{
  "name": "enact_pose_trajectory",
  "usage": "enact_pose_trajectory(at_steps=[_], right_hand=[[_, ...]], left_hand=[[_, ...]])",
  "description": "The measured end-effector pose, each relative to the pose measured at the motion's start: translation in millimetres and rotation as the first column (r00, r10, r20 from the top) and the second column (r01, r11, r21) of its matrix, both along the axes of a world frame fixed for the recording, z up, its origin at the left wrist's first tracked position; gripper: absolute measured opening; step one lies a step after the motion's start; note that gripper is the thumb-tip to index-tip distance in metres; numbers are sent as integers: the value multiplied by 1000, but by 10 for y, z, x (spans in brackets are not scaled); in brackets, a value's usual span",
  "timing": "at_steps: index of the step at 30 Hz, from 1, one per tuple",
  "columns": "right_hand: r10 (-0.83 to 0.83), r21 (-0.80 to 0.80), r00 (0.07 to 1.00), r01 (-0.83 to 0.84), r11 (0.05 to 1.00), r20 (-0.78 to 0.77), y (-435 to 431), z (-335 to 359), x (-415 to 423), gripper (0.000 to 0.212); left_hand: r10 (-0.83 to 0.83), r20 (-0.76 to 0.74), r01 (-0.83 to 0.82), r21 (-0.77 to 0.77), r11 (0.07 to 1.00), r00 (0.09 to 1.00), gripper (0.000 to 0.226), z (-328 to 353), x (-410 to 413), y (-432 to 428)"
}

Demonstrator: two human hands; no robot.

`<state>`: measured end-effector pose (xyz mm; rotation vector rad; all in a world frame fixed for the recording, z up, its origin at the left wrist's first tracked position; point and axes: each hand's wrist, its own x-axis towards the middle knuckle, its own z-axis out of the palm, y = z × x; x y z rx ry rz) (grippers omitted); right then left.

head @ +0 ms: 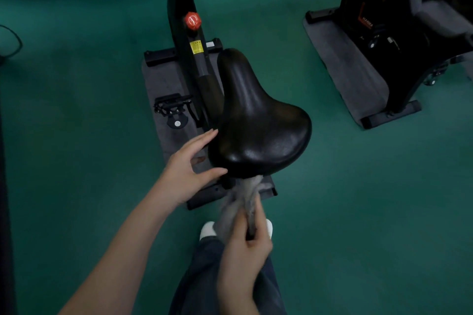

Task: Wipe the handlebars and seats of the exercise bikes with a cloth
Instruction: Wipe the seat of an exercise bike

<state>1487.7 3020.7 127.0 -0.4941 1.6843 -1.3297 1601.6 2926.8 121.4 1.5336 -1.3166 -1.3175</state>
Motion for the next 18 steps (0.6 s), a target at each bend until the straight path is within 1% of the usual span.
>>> enact_pose_trajectory(at_steps=[3,5,10,12,14,18], right_hand=[[-65,-25,996,63,998,-69,-132,187,-313,39],[-31,8,989,33,999,-145,-211,317,-492,36],[53,6,983,-53,999,-177,-345,658,-809,30],[94,8,978,-94,996,-186,-380,791,-954,29],[137,11,972,-137,990,-191,-402,910,-1118,28],[188,14,958,-189,982,-216,-427,1053,-1510,28]], left_hand=[[-16,109,15,6,1000,994,76,90,-22,54],[-40,184,38,16,999,982,73,159,-33,86],[-56,261,45,49,998,964,64,377,-37,191],[-76,316,64,49,997,946,61,496,-60,228],[-108,410,109,21,994,906,59,622,-111,239],[-186,580,243,-22,970,793,59,874,-351,159]])
